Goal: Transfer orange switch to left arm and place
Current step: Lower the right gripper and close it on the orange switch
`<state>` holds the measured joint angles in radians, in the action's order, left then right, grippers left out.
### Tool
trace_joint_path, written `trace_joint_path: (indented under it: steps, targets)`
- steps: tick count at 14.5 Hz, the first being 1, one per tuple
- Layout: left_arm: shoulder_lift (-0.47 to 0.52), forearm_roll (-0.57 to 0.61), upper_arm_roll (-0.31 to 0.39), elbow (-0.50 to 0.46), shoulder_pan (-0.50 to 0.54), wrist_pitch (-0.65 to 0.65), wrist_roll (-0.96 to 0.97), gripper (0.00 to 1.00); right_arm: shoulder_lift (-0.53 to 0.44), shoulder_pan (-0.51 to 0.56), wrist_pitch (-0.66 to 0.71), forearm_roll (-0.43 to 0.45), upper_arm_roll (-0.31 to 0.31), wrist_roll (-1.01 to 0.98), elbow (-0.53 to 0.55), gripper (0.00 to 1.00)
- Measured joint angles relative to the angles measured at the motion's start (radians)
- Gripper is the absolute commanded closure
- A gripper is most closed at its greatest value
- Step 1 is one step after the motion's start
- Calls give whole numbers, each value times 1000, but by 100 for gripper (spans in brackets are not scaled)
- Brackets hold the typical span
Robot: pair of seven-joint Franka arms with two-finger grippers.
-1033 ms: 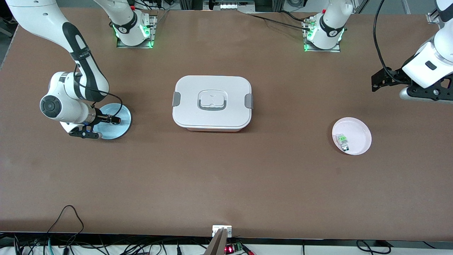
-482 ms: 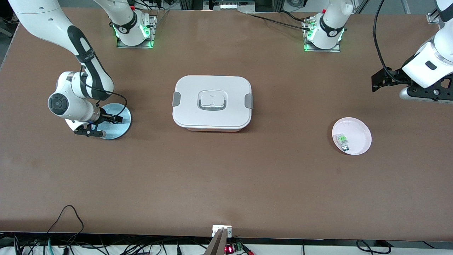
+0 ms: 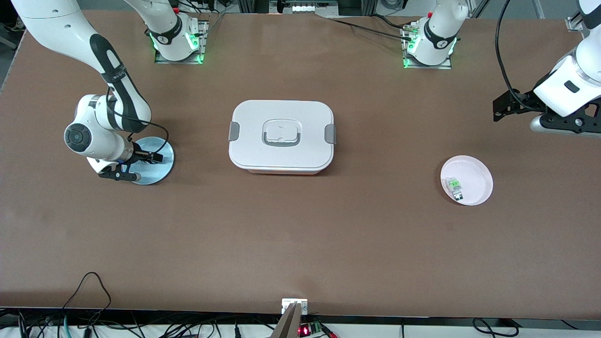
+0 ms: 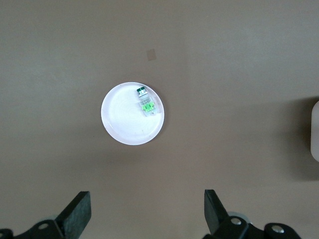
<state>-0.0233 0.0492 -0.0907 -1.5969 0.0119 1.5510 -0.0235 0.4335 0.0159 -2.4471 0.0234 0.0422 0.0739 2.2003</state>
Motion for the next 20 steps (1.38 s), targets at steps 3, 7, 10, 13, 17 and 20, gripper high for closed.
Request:
trace_joint_path:
  steps: [3,7,10,13,17,20]
  targets:
    - [0,0,0,0,0,0,0,0,0,0,0,0,0,0,0,4]
    - [0,0,0,0,0,0,0,0,0,0,0,0,-2,0,1,4]
    - [0,0,0,0,0,0,0,0,1,0,0,0,-8,0,2,8]
    - [0,0,0,0,0,0,0,0,1,-1,0,0,-17,0,2,21]
    - [0,0,0,0,0,0,0,0,-10,-1,5,0,-21,-1,2,52]
    - [0,0,0,0,0,0,0,0,-8,-1,3,0,-22,-21,1,64]
